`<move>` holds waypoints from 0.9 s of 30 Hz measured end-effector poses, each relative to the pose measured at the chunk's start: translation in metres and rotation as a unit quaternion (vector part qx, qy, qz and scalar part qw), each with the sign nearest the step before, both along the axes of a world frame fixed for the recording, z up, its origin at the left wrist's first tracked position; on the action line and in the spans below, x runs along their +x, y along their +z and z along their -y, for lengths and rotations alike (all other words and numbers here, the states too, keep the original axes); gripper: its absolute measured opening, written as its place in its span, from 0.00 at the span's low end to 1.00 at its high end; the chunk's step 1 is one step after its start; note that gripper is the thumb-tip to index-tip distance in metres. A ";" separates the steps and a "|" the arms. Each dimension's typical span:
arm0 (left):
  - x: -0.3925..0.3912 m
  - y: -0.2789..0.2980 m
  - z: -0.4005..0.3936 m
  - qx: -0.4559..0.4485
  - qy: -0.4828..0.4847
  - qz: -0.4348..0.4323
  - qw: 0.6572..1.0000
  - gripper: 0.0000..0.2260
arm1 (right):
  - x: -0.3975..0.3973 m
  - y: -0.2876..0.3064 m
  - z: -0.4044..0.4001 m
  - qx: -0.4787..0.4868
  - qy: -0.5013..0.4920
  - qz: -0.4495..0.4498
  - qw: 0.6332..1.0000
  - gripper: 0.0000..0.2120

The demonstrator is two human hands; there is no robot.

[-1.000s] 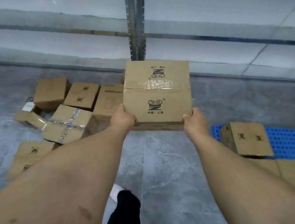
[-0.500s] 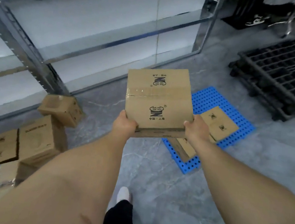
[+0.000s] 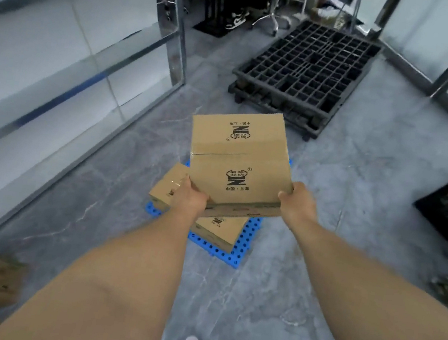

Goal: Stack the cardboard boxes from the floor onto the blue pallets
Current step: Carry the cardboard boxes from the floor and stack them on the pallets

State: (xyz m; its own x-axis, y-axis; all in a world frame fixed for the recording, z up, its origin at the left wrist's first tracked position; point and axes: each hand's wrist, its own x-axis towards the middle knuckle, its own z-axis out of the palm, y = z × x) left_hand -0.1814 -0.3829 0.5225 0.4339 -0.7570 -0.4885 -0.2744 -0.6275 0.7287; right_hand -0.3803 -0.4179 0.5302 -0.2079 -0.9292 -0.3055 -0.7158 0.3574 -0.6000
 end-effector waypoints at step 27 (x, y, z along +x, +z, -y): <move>-0.285 -0.001 0.242 0.013 -0.077 0.053 0.996 0.19 | -0.293 -0.007 0.219 0.012 -0.061 0.044 0.997 0.12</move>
State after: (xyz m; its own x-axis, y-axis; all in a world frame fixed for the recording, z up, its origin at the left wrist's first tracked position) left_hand -0.4662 -0.6246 0.5213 0.3631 -0.8063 -0.4669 -0.4431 -0.5902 0.6748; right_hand -0.6734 -0.6368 0.5229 -0.2894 -0.8914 -0.3487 -0.6112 0.4525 -0.6494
